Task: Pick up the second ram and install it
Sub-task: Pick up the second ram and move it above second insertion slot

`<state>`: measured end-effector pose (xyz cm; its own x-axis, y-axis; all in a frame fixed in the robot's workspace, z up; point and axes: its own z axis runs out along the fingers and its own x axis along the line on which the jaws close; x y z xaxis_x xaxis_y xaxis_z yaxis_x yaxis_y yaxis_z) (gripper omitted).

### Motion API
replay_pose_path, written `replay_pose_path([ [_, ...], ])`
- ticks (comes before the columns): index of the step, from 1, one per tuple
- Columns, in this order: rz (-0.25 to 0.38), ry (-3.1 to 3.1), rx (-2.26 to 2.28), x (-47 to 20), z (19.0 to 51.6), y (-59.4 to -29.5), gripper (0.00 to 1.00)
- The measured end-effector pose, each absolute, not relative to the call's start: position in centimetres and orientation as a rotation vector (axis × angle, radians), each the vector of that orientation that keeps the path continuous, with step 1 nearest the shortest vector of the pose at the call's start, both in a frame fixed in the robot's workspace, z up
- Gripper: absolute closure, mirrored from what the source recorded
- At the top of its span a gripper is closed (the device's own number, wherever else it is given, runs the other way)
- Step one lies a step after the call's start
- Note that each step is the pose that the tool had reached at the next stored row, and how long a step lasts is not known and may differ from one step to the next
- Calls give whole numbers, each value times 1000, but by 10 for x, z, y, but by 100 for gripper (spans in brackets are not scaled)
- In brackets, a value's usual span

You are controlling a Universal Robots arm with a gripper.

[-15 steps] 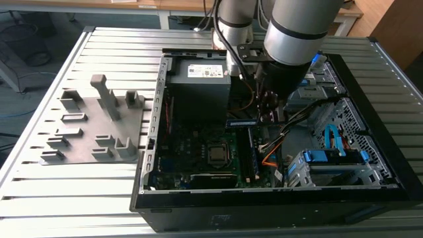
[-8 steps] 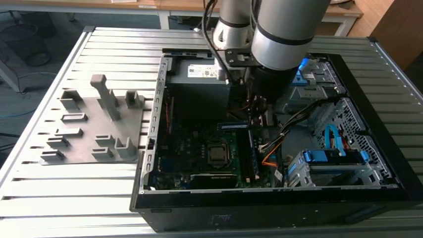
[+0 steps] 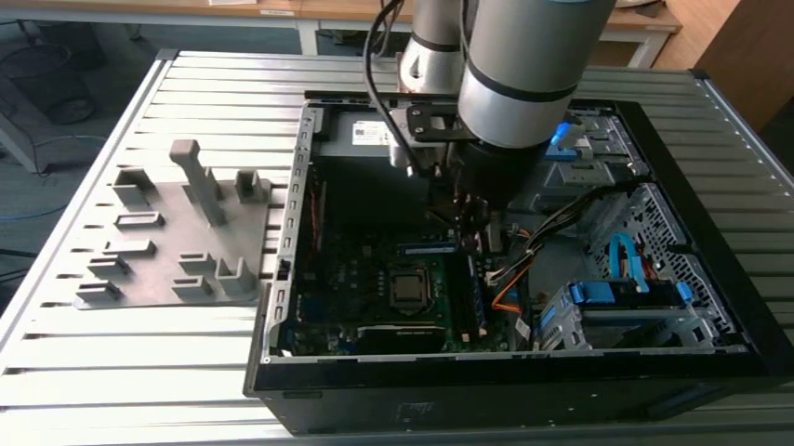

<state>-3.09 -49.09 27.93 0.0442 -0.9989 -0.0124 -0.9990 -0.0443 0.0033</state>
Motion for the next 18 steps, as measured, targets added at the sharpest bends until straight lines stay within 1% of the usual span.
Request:
replay_pose_path([
  [18, 35, 2274, -2141, -36, 275, -491, 86],
])
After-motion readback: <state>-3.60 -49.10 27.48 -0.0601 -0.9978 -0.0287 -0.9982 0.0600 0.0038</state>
